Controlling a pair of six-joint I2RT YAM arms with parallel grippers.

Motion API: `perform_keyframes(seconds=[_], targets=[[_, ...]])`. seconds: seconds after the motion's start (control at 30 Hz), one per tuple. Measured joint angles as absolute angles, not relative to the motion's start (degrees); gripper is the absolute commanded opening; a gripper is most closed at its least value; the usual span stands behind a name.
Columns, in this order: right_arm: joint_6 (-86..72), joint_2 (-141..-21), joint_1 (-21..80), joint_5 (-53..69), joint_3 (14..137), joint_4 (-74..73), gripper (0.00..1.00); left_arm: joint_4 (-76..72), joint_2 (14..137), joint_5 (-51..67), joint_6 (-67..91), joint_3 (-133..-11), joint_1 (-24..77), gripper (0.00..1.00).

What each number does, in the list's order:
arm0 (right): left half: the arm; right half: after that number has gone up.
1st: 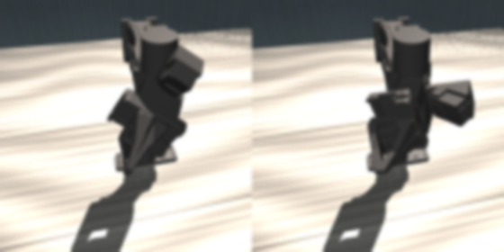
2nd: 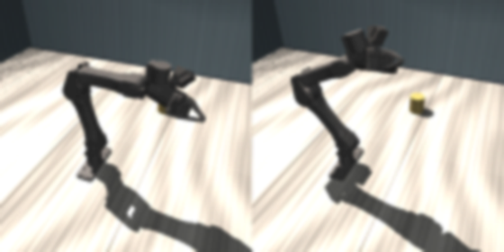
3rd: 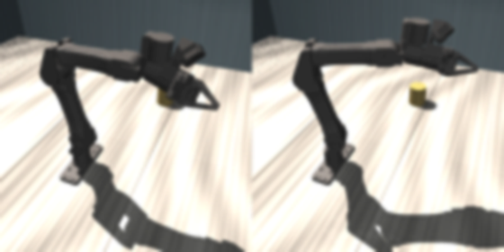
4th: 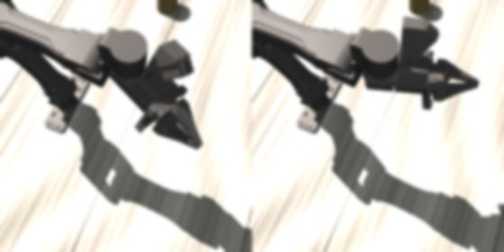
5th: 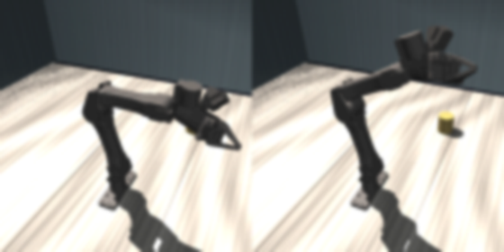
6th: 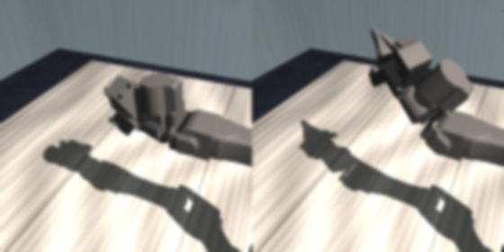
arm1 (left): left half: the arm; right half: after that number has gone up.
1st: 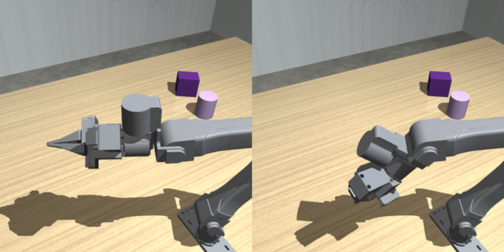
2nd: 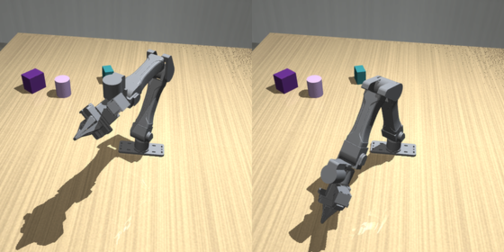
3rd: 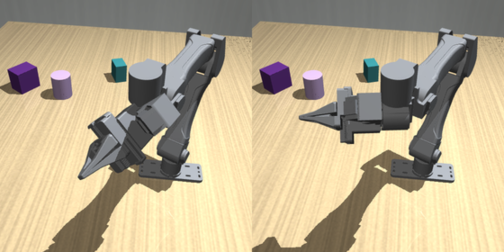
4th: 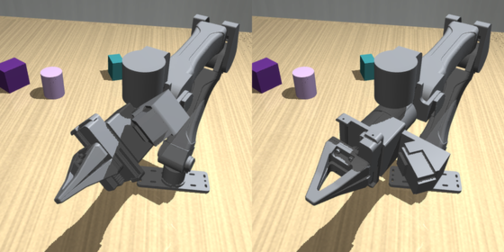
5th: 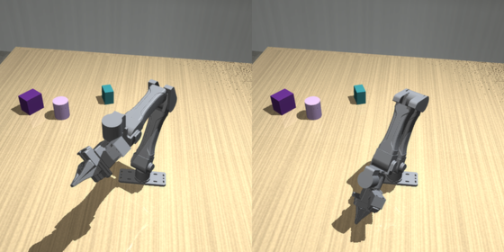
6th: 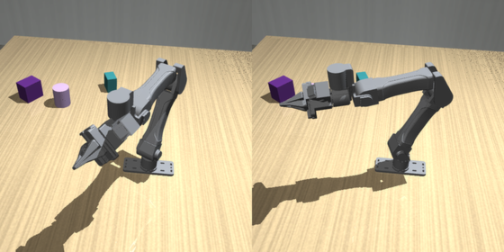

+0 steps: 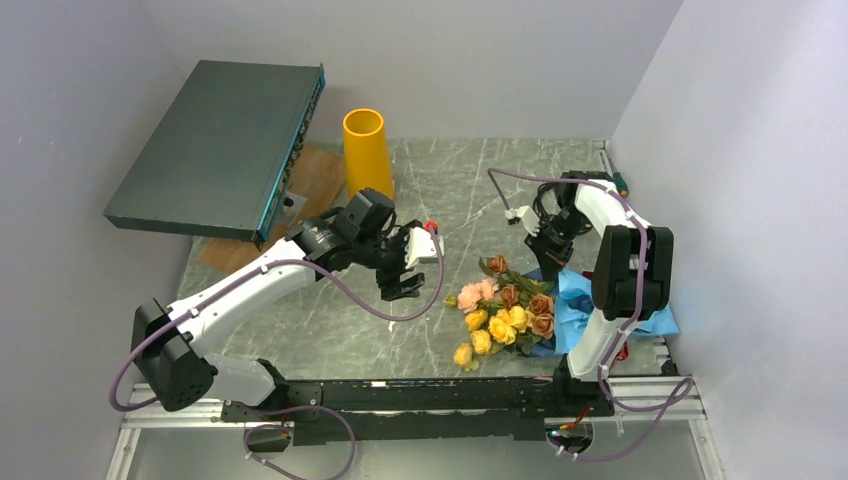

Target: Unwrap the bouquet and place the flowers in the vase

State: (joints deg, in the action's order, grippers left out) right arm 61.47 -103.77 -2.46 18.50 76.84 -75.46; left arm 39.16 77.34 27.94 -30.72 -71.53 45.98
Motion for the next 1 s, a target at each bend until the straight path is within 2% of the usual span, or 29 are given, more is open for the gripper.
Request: perform_keyframes(seconds=[0.23, 0.5, 0.53, 0.57, 0.63, 0.67, 0.7, 0.77, 0.9, 1.0], targets=[[47.40, -104.81, -0.58, 26.28, 78.13, -68.95, 0.00, 36.53, 77.19, 28.67, -30.81, -67.85, 46.24, 0.76], [26.02, -113.01, -0.27, 33.28, 87.64, -56.40, 0.00, 32.18, 80.36, 28.62, -31.05, -67.81, 47.20, 0.75], [23.49, -114.15, -0.27, 33.67, 88.95, -54.98, 0.05, 31.48, 81.10, 28.60, -31.07, -67.79, 47.51, 0.75], [21.23, -115.22, -0.27, 34.20, 90.26, -53.89, 0.15, 30.74, 81.84, 28.51, -31.05, -67.79, 47.81, 0.75], [18.11, -117.05, -0.27, 35.97, 93.12, -53.10, 0.65, 29.04, 83.48, 28.16, -30.83, -67.81, 48.45, 0.75], [17.17, -117.84, -0.30, 37.08, 94.80, -53.43, 0.84, 28.18, 84.36, 28.03, -30.65, -67.83, 48.66, 0.75], [16.64, -118.30, -0.51, 38.28, 96.33, -53.82, 0.93, 27.22, 85.34, 27.79, -30.39, -67.90, 48.86, 0.75], [16.62, -118.37, -1.17, 40.80, 98.28, -54.83, 0.96, 25.45, 87.90, 27.29, -29.32, -68.40, 49.21, 0.75], [18.96, -117.60, -6.48, 42.61, 101.75, -59.90, 0.96, 21.43, 92.66, 26.59, -27.49, -69.06, 49.93, 0.73], [23.18, -117.51, -13.30, 41.58, 105.45, -65.14, 0.88, 18.55, 96.42, 26.39, -26.28, -69.45, 51.42, 0.72]])
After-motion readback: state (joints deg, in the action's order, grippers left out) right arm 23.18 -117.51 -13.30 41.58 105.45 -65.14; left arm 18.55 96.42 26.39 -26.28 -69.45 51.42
